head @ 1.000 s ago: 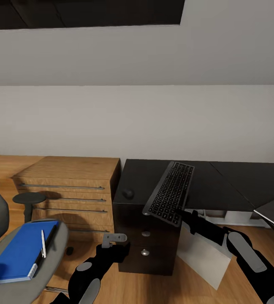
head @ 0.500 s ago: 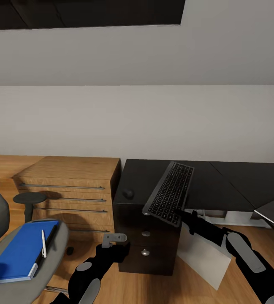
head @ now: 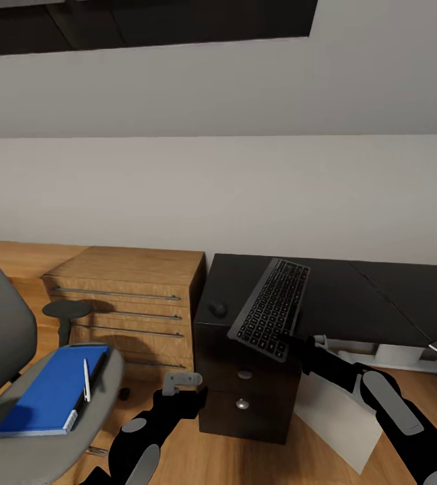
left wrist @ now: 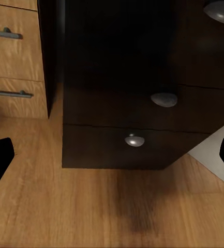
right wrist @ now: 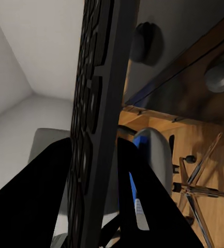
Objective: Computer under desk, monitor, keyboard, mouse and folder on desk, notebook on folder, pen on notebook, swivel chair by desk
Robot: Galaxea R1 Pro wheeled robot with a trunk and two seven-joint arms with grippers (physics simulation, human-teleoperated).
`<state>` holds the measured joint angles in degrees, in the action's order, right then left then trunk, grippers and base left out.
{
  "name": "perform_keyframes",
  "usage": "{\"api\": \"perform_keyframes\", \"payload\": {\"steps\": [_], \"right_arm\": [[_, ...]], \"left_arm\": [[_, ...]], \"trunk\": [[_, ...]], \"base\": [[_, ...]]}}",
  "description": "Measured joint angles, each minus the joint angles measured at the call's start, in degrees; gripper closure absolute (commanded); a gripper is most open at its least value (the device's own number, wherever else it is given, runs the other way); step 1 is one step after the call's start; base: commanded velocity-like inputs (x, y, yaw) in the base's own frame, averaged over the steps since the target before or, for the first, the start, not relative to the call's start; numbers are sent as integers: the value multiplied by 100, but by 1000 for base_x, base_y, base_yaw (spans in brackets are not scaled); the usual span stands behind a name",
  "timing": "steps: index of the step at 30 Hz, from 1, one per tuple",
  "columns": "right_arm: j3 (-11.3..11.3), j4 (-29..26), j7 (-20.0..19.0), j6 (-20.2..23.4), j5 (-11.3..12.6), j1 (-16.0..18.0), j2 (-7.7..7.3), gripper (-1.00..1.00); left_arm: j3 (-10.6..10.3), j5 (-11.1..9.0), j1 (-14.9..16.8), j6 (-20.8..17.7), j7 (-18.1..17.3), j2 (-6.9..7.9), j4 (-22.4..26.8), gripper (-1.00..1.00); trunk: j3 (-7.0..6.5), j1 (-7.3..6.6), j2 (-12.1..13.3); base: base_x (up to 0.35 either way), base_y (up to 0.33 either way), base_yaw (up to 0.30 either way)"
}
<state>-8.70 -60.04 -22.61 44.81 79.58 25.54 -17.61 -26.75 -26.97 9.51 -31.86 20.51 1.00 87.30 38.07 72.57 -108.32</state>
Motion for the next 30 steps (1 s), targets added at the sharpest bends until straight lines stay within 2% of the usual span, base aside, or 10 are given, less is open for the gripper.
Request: {"api": "perform_keyframes", "payload": {"steps": [14,15,16,18,30], "right_arm": [[-16,4,70,-11,-41,-1,8,100],[-21,9,162,-14,-68,-2,8,100],[-16,44,454,-26,-124,-3,11,100],[-12,58,618,-16,-23,-1,18,100],[-4,106,836,-22,-4,-1,34,100]], "left_arm": [[-1,5,1,4,0,0,-1,-100],[-1,3,1,4,0,0,-1,-100],[-1,3,1,4,0,0,0,-100],[-1,5,1,5,0,0,-1,-100],[-1,-2,1,5,0,0,-1,-100]], "trunk": [[0,0,0],[0,0,0],[1,0,0],[0,0,0],[0,0,0]], "base": [[0,0,5],[0,0,0],[0,0,0],[0,0,0],[0,0,0]]}}
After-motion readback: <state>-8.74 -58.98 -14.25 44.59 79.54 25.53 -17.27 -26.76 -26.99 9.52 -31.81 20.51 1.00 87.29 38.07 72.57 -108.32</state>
